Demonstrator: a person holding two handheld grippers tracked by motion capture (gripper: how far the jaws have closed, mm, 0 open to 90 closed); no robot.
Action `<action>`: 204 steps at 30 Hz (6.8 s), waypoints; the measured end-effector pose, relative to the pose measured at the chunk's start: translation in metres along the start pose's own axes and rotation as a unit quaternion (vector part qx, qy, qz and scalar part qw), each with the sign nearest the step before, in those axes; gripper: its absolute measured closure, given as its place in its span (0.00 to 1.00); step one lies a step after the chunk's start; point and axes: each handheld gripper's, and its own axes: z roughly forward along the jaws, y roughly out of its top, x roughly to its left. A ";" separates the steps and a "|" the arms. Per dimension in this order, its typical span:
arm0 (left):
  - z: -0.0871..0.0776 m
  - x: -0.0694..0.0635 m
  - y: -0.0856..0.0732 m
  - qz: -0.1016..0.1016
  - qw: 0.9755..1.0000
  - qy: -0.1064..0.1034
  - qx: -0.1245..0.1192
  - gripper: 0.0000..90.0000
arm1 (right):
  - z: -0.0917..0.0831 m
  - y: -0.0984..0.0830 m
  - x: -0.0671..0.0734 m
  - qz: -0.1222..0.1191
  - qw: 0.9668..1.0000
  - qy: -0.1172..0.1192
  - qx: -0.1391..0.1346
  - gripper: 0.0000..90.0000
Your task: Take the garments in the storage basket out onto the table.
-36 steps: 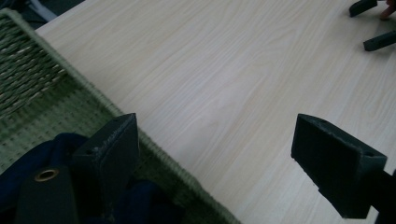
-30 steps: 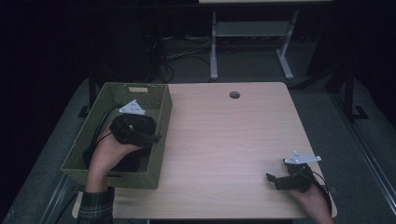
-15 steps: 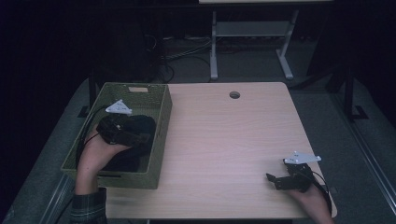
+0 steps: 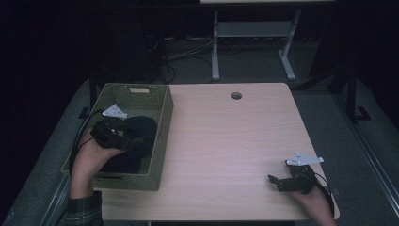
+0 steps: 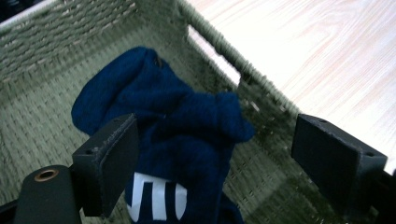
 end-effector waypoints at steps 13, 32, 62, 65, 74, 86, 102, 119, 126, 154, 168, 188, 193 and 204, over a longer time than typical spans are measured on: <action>0.012 0.006 -0.012 -0.009 0.999 0.007 0.039 0.16 | 0.000 0.000 0.000 -0.001 1.000 -0.001 0.000 0.09; 0.039 0.015 -0.020 -0.004 0.994 0.027 0.106 0.17 | 0.000 0.000 0.000 0.000 1.000 -0.001 0.000 0.09; 0.065 0.022 -0.026 0.025 0.988 -0.039 0.146 0.77 | 0.000 0.000 0.000 0.000 1.000 -0.001 0.000 0.09; 0.062 0.024 -0.026 0.016 0.989 -0.048 0.141 0.85 | 0.000 0.000 0.000 0.000 1.000 -0.001 0.000 0.09; 0.049 0.030 -0.029 -0.003 0.991 -0.075 0.113 0.85 | 0.000 0.000 0.000 0.000 1.000 -0.001 0.000 0.09; 0.019 0.031 -0.014 0.000 0.991 -0.075 0.106 0.86 | 0.000 0.000 0.000 -0.001 1.000 -0.001 0.000 0.09; -0.022 0.033 0.016 0.007 0.995 -0.057 0.086 0.86 | 0.000 0.000 0.000 -0.001 1.000 -0.001 0.000 0.09; -0.060 0.032 0.047 0.018 0.997 -0.038 0.062 0.87 | 0.000 0.000 0.000 -0.001 1.000 -0.001 -0.001 0.09; -0.074 0.031 0.060 0.026 0.998 -0.041 0.043 0.87 | 0.000 0.000 0.000 -0.001 1.000 -0.001 -0.001 0.09; -0.091 0.000 0.114 0.060 0.996 -0.060 0.010 0.88 | 0.000 0.000 0.000 0.002 1.000 -0.001 0.001 0.09; -0.079 -0.027 0.145 0.084 0.992 -0.093 -0.007 0.88 | 0.000 0.000 0.000 0.001 1.000 -0.001 0.001 0.09; -0.036 -0.075 0.181 0.112 0.984 -0.138 -0.006 0.88 | 0.000 0.000 0.000 0.002 1.000 0.000 0.001 0.09; -0.023 -0.087 0.187 0.115 0.982 -0.148 -0.002 0.88 | 0.000 0.000 0.000 0.002 1.000 0.000 0.001 0.09; 0.005 -0.111 0.196 0.126 0.978 -0.165 0.007 0.88 | 0.000 0.000 0.000 0.001 1.000 0.000 0.001 0.09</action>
